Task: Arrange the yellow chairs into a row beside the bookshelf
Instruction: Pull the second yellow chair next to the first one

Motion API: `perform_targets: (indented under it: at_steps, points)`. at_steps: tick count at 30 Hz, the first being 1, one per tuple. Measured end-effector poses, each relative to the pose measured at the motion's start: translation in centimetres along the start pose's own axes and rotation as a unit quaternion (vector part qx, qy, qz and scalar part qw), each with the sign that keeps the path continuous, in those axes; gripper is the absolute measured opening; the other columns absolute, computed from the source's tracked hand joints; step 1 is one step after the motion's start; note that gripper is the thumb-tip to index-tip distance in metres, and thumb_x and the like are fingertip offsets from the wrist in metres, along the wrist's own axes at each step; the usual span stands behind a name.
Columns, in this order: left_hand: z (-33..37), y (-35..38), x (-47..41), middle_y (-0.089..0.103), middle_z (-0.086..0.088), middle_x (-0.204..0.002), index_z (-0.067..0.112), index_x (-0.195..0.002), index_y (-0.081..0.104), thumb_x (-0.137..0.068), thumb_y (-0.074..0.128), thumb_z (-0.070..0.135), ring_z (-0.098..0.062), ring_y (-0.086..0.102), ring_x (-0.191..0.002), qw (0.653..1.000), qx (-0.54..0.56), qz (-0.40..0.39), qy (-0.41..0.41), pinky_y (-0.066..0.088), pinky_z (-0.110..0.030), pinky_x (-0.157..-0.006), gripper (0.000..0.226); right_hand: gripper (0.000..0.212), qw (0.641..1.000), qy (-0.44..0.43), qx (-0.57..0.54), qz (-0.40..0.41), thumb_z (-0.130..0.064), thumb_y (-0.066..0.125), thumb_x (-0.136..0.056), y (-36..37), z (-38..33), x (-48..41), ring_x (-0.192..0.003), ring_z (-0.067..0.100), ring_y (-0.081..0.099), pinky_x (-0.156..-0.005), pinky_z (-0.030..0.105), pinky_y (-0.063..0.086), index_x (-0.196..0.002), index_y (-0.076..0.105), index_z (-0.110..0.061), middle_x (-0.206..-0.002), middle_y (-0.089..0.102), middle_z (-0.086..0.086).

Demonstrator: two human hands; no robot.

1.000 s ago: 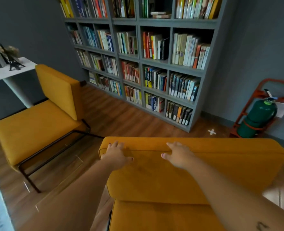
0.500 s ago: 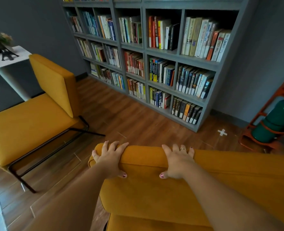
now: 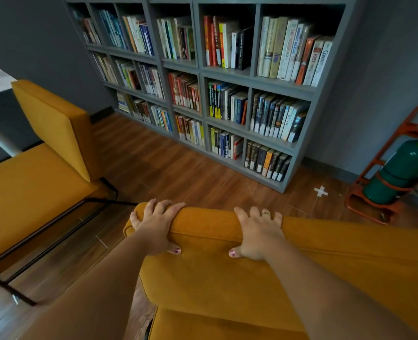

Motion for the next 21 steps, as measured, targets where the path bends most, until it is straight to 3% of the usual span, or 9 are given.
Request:
perform_targets:
  at_steps: [21]
  points:
    - [-1.0, -4.7, -13.3, 0.006, 0.011, -0.157, 0.051, -0.146, 0.008, -0.066, 0.082, 0.045, -0.027, -0.012, -0.146, 0.993, 0.008, -0.005, 0.12, -0.008, -0.066, -0.109, 0.109, 0.107, 0.992, 0.108, -0.035, 0.051, -0.062, 0.069, -0.072, -3.9, 0.3, -8.6, -0.144, 0.035, 0.016, -0.116, 0.057, 0.009, -0.152, 0.005, -0.03, -0.155, 0.023, 0.011]
Point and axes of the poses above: each hand's wrist, its own x-axis away from the middle knuckle, its own y-axis out of the palm, z = x × y, the point moved 6 cm from there along -x, towards the middle knuckle
